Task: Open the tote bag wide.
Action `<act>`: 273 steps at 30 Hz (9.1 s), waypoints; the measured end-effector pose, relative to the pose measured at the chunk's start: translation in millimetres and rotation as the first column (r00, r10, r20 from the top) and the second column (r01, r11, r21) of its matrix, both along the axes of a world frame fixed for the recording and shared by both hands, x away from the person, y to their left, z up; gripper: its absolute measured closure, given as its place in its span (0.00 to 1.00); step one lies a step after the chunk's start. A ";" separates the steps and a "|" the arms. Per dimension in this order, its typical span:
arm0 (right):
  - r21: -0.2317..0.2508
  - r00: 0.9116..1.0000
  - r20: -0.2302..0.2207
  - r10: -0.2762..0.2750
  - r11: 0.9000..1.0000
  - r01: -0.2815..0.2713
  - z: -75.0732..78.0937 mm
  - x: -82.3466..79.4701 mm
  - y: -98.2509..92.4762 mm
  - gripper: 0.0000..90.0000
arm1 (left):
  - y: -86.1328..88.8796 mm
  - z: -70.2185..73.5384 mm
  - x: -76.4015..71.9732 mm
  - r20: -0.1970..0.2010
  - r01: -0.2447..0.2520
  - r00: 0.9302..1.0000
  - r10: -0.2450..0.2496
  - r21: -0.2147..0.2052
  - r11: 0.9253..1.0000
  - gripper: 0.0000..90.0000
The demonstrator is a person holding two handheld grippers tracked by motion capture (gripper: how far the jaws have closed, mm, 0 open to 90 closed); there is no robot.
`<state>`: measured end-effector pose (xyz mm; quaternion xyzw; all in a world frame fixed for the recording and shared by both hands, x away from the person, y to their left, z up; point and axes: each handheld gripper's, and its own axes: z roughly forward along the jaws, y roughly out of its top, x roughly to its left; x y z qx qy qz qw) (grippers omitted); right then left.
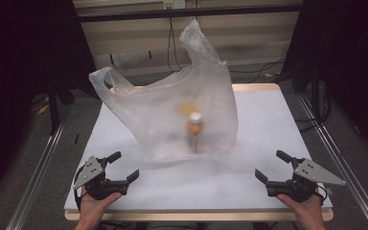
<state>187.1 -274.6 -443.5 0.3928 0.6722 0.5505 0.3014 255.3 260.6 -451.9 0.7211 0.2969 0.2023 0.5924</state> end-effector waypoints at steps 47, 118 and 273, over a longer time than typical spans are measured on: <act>0.066 0.966 -0.058 0.251 0.967 -0.247 51.1 59.2 28.0 1.00 | -17.8 30.0 33.4 -0.077 0.168 0.983 -0.168 -0.007 0.986 1.00; 0.080 0.930 0.071 0.361 0.927 -0.366 170.0 131.8 88.1 1.00 | -141.3 125.5 135.0 -0.015 0.356 0.934 -0.358 -0.072 0.932 1.00; -0.080 0.889 -0.360 0.283 0.940 -0.331 20.1 151.1 57.7 1.00 | -118.2 14.4 89.2 -0.337 0.410 0.889 -0.312 0.277 0.869 1.00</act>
